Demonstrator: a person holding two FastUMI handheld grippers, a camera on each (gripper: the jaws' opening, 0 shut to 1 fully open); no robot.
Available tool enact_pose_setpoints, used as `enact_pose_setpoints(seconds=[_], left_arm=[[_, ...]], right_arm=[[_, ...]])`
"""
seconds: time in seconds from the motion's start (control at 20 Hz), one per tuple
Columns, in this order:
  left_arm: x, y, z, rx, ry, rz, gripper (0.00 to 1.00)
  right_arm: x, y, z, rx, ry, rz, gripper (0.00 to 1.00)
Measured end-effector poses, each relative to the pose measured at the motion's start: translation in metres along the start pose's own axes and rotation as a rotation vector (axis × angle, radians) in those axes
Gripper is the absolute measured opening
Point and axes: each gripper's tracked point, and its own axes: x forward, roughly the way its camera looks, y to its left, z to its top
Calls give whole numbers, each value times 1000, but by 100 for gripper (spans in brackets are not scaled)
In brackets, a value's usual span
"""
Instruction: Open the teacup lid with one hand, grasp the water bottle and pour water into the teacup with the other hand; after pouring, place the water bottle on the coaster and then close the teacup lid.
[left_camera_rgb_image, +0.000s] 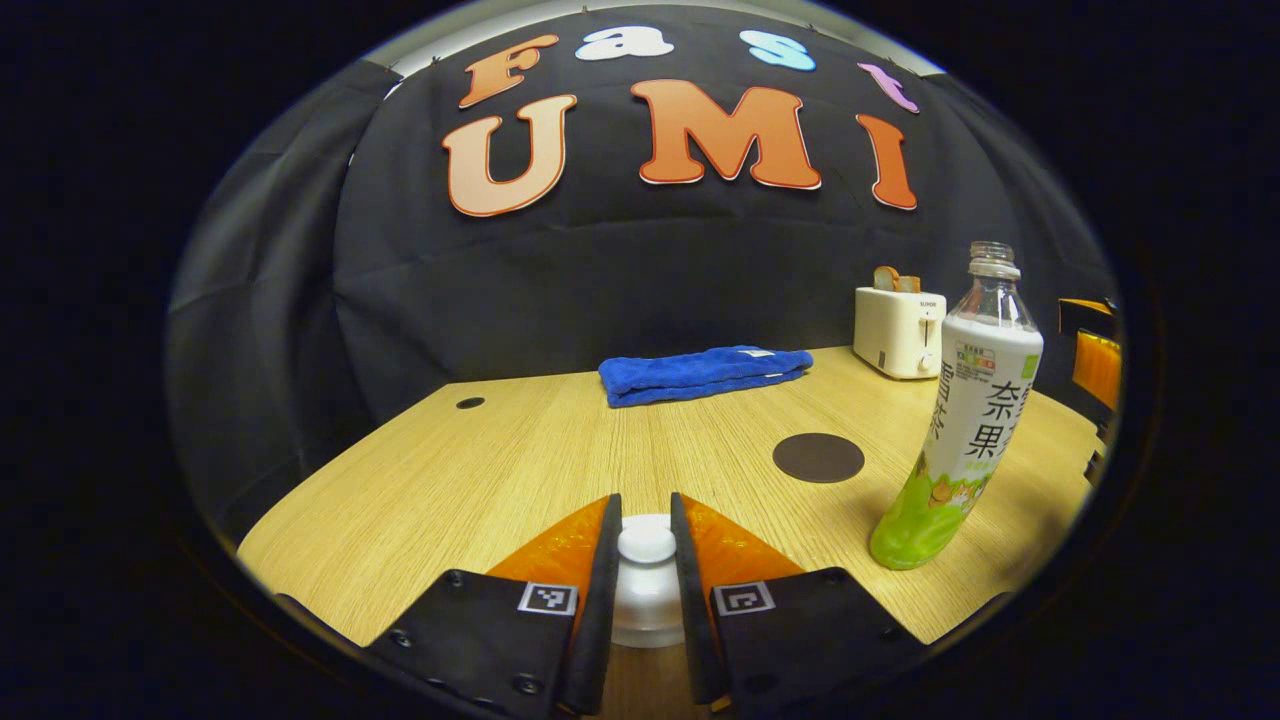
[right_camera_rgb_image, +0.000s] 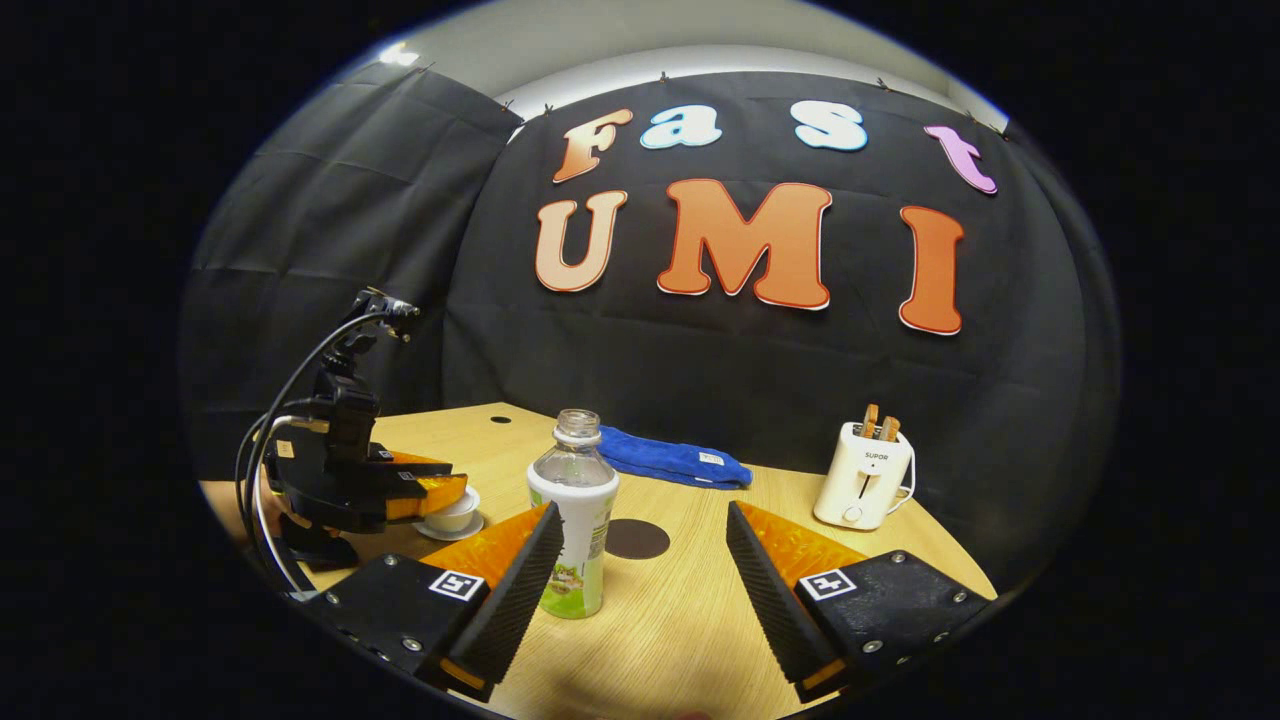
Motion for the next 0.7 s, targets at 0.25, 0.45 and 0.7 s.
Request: enact_pose_setpoints(seconds=[0.25,0.45,0.7], left_arm=[[-6,5,19,-3,-53,21,31],[-9,18,32,-23,-88,57,27],[-13,28,42,-19,-108,78,27]], right_arm=[[5,22,-8,-22,27,47,99],[15,42,-23,-16,73,92,99],[37,54,-43,-46,134,110,99]])
